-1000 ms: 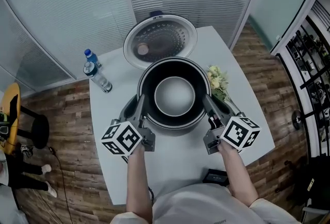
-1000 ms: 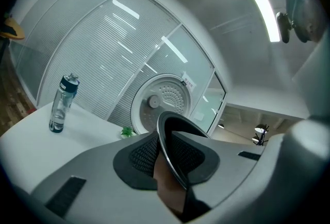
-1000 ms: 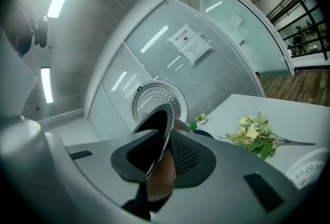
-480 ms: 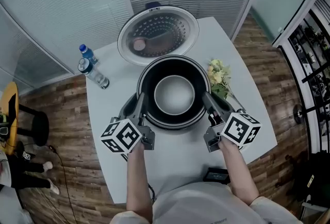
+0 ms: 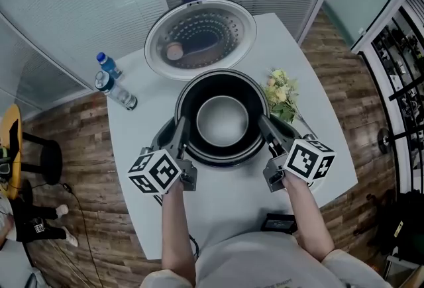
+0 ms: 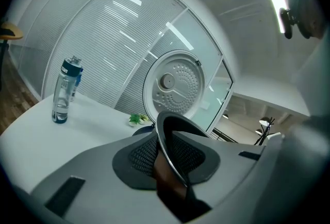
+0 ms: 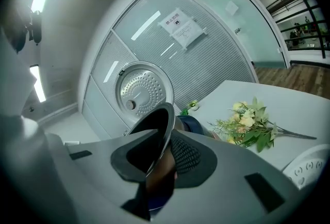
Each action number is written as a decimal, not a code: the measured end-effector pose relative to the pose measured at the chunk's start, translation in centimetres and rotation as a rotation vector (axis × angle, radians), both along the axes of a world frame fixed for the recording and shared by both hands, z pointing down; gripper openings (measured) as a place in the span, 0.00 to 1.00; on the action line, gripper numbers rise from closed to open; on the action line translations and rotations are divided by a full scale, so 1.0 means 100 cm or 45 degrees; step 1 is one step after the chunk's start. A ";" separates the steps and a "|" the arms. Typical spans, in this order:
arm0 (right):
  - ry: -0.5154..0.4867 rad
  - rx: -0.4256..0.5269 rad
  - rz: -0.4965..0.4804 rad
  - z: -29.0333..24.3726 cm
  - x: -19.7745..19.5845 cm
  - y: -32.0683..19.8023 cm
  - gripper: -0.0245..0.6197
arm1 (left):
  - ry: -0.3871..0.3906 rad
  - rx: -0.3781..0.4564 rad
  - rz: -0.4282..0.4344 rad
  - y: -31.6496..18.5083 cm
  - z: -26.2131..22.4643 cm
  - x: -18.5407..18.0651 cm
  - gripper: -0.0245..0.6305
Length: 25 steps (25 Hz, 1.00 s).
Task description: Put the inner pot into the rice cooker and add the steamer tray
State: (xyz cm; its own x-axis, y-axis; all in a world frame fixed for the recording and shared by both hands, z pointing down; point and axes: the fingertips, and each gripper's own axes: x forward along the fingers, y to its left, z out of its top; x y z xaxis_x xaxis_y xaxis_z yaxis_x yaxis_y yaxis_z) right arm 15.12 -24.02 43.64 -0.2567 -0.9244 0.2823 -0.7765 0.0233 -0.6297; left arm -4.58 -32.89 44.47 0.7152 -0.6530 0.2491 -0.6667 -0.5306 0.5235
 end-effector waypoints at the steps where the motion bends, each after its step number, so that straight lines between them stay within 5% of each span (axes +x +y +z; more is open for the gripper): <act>1: 0.010 -0.011 -0.003 0.002 0.000 -0.003 0.17 | -0.014 0.004 0.003 -0.002 0.000 0.001 0.17; 9: 0.140 -0.087 -0.045 0.019 -0.001 -0.007 0.18 | -0.302 0.034 0.022 -0.006 0.024 0.001 0.19; 25: 0.358 -0.181 -0.160 0.035 -0.003 -0.013 0.24 | -0.491 0.080 0.061 -0.009 0.039 0.004 0.22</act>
State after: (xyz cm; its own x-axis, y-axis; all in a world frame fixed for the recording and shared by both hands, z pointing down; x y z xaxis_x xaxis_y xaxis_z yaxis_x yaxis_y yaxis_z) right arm 14.82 -25.37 47.18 -0.2602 -0.8367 0.4818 -0.9167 0.0574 -0.3954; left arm -4.16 -33.83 48.32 0.6069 -0.6436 0.4664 -0.7819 -0.5889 0.2048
